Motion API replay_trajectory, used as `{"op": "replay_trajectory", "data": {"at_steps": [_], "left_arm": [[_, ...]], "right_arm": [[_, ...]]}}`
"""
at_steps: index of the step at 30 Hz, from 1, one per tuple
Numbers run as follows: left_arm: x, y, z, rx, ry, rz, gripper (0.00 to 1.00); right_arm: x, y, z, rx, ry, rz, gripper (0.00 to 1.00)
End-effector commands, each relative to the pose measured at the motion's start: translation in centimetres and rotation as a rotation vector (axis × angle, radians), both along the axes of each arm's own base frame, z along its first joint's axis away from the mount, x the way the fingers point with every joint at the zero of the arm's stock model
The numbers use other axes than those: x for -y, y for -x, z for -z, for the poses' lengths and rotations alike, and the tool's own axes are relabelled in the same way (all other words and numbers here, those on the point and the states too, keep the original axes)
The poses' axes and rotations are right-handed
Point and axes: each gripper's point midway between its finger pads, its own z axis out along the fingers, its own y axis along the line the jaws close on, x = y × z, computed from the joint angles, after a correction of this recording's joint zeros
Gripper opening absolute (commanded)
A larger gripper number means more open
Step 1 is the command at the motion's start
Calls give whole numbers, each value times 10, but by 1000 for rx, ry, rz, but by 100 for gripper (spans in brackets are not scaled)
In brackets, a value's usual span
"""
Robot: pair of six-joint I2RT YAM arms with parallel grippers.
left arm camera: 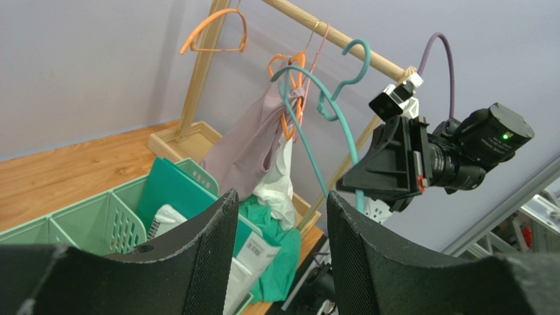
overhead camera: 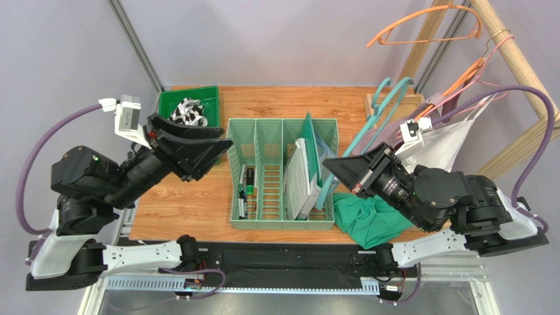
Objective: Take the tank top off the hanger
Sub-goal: Place the hanger at the clothesline.
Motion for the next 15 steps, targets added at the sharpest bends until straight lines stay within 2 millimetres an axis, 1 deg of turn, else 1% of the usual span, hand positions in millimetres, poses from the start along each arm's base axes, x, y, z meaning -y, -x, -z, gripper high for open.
{"op": "replay_trajectory", "data": {"at_steps": [1, 2, 3, 4, 5, 6, 7, 8, 9, 10, 11, 12, 13, 14, 15], "left_arm": [[-13, 9, 11, -57, -1, 22, 56], [-15, 11, 13, -66, -5, 26, 56], [-18, 13, 12, -70, 0, 33, 56], [-22, 17, 7, -61, 10, 45, 56], [-24, 17, 9, -64, -3, 44, 56], [-26, 18, 9, -61, -7, 43, 56], [-30, 18, 4, -48, -9, 37, 56], [-31, 18, 6, -48, -25, 30, 56], [-33, 18, 5, -44, -30, 29, 56], [-36, 19, -1, -37, -27, 27, 56], [-36, 19, 1, -38, -46, 26, 56], [-37, 19, 0, -36, -49, 25, 56], [-38, 20, -2, -35, -46, 25, 55], [-39, 20, 0, -40, -54, 24, 56], [-40, 20, 0, -42, -54, 23, 55]], "right_arm": [[14, -45, -45, 129, -35, 328, 0], [17, -52, -62, 130, -66, 338, 0], [27, -74, -68, 135, -66, 408, 0], [13, -75, -70, 127, -79, 318, 0], [6, -85, -68, 91, -103, 319, 0], [18, -102, -74, 91, -119, 370, 0], [13, -106, -76, 95, -112, 350, 0], [5, -116, -74, 104, -77, 360, 0], [2, -124, -74, 101, -71, 367, 0], [6, -136, -75, 93, -82, 379, 0], [7, -145, -74, 72, -105, 396, 0], [9, -162, -69, 64, -99, 430, 0], [9, -172, -67, 66, -98, 441, 0], [9, -182, -67, 71, -107, 445, 0], [7, -203, -68, 66, -142, 432, 0]]}}
